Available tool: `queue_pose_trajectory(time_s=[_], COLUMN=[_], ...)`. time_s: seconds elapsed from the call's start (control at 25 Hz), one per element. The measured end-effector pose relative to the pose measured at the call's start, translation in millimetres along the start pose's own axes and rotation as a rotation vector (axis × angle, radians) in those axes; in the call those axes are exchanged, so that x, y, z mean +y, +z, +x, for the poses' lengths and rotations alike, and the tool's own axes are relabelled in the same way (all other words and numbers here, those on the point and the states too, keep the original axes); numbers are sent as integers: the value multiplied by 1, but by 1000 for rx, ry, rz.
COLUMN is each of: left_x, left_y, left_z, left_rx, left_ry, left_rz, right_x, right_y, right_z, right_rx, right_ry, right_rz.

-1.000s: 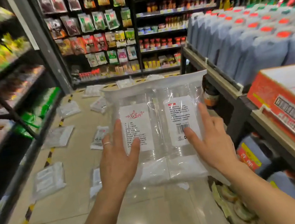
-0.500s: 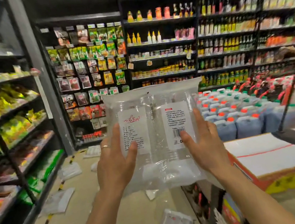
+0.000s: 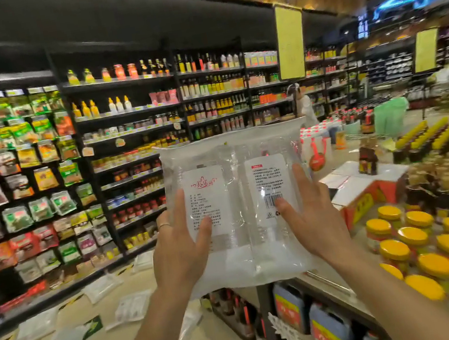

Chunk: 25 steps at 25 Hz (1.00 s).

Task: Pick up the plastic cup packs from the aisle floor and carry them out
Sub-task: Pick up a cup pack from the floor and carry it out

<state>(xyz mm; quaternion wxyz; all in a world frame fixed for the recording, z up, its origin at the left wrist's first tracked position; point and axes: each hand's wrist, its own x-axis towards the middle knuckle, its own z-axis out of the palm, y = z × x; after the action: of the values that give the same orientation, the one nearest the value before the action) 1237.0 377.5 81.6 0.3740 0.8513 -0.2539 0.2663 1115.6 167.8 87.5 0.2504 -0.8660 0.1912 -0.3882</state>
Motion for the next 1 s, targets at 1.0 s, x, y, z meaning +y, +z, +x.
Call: queue_pose_trajectory(time_s=[1.0], left_x=[488], left_y=[96], left_z=[-314], left_rx=[-592], left_ry=[516], left_rz=[-607], right_x=[185], right_y=[-498], right_z=[-351], right_rx=[609], right_ry=[551], right_rz=[-568])
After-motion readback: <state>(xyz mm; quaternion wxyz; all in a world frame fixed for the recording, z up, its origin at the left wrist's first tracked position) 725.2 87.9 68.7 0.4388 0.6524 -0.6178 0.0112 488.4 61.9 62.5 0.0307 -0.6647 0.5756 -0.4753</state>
